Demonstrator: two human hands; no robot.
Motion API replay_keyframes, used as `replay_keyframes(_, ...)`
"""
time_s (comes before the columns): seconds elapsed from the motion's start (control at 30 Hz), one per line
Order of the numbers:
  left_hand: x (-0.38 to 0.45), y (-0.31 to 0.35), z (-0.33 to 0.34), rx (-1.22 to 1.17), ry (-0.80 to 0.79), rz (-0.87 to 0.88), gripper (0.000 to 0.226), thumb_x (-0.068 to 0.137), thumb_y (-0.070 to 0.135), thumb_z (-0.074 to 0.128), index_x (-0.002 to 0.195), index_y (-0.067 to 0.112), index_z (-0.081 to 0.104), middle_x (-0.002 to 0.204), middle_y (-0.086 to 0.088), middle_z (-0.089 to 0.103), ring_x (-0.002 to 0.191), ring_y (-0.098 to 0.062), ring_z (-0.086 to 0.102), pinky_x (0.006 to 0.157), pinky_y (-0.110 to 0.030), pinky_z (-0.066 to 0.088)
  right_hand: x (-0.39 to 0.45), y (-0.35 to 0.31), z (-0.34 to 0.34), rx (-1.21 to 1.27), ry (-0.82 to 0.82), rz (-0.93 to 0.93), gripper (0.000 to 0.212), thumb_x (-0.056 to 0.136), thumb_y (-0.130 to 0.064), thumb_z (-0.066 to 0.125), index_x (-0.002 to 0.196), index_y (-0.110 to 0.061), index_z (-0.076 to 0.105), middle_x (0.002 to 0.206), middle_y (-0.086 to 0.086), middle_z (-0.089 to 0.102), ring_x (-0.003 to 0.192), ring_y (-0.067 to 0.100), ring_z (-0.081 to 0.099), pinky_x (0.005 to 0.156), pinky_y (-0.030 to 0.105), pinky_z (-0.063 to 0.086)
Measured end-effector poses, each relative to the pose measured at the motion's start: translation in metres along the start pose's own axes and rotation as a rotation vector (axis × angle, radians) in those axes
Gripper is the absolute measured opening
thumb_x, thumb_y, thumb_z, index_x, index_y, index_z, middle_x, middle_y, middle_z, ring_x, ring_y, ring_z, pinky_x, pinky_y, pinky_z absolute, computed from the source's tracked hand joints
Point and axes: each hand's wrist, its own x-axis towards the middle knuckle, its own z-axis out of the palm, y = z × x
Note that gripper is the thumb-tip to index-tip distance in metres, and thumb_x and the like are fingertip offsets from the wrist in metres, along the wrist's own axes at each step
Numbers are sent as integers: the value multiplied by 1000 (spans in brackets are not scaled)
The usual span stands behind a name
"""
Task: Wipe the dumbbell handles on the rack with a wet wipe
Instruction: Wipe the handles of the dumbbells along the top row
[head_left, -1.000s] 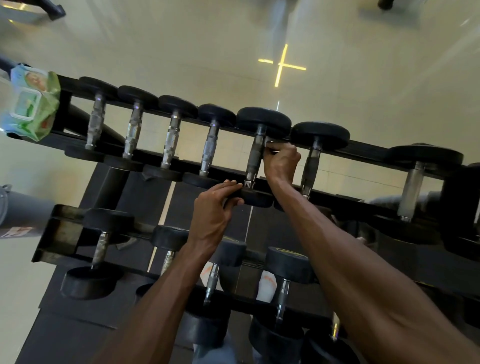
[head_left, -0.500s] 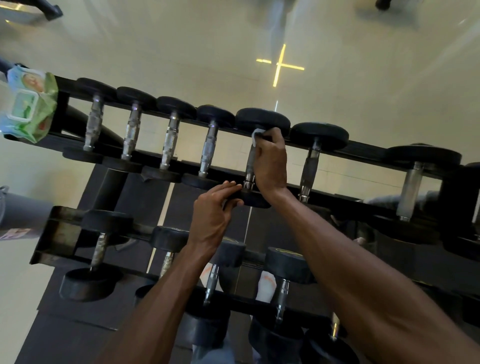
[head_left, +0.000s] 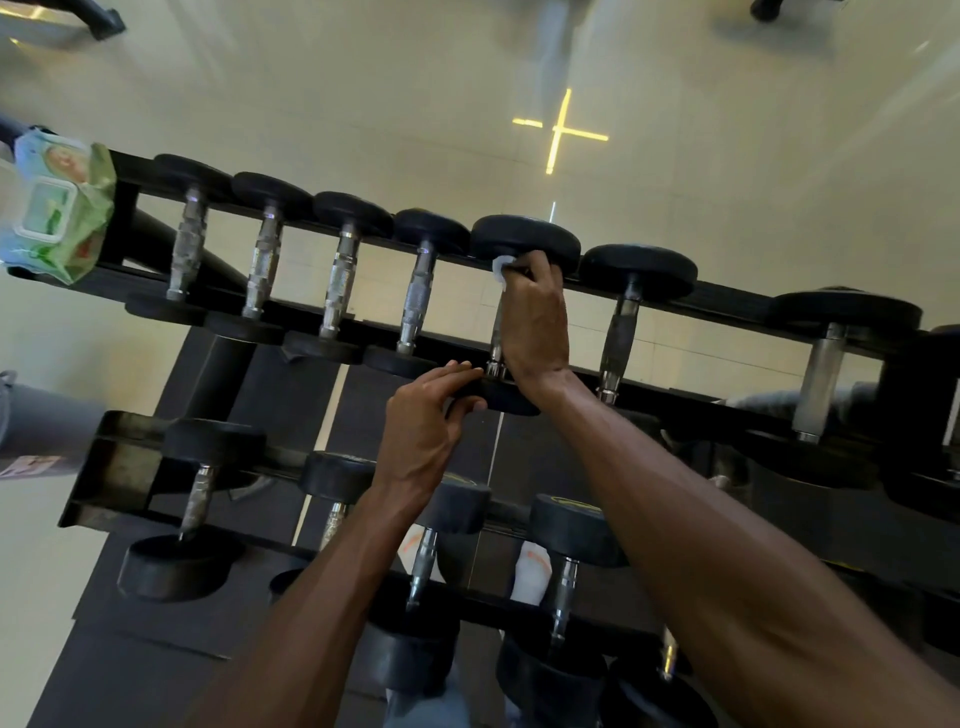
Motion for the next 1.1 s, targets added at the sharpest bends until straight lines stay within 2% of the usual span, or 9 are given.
replay_keyframes(0.2,0,0,0,7,-2,-4,37,84,14,83,121,17,76,125,-4,73,125,-13,63,109,-32,49,3,-13,-5,451,199,436,12,93,-12,71,102,-10,78,116,3,65,100,10,61,92,24,55)
replay_keyframes(0.4,-1,0,1,-13,11,-25,36,85,13,82,120,16,77,124,-3,73,125,-12,63,108,-34,50,9,-4,-11,760,193,842,15,88,-21,78,103,-17,78,98,-9,73,93,9,69,81,22,56)
replay_keyframes(0.47,-1,1,1,-15,10,-25,35,85,12,82,120,15,77,124,-4,74,124,-12,63,108,-35,51,5,2,-12,774,150,872,17,90,-21,76,107,-16,77,92,-14,70,91,7,68,78,17,53)
replay_keyframes(0.6,-1,0,1,-28,12,-21,35,86,13,82,120,14,77,124,-6,73,124,-13,64,108,-37,51,4,16,-19,683,-3,665,18,92,-22,74,109,-16,77,94,-11,72,90,7,69,76,16,51)
replay_keyframes(0.73,-2,-1,1,-19,17,-22,34,87,14,81,120,15,76,124,-6,73,124,-13,64,108,-36,52,-25,26,-24,400,-160,332,8,91,-20,74,93,-16,81,89,0,72,79,10,65,69,13,51)
replay_keyframes(0.8,-3,-2,1,-5,20,-13,35,86,16,82,120,15,76,124,-6,73,124,-13,64,107,-37,52,-44,34,-25,271,-290,164,10,90,-14,74,85,-16,82,82,2,69,73,12,63,66,19,52)
replay_keyframes(0.93,-1,0,0,12,10,-8,35,86,15,82,120,14,77,124,-7,73,123,-15,65,107,-38,52,-43,42,-35,247,-433,10,13,84,-3,76,87,-13,83,82,-2,67,74,12,63,68,15,50)
replay_keyframes(1.03,-4,2,1,12,30,-17,34,86,15,81,120,15,77,124,-6,73,123,-14,65,108,-36,51,-40,38,-39,213,-453,-161,11,87,-7,75,92,-13,82,89,2,72,79,12,64,73,25,52)
replay_keyframes(1.1,-5,5,1,8,37,-22,34,86,15,81,120,15,77,124,-6,73,123,-14,65,108,-35,51,-38,31,-43,190,-501,-267,19,94,-23,65,94,-15,81,90,1,68,79,13,61,69,25,46)
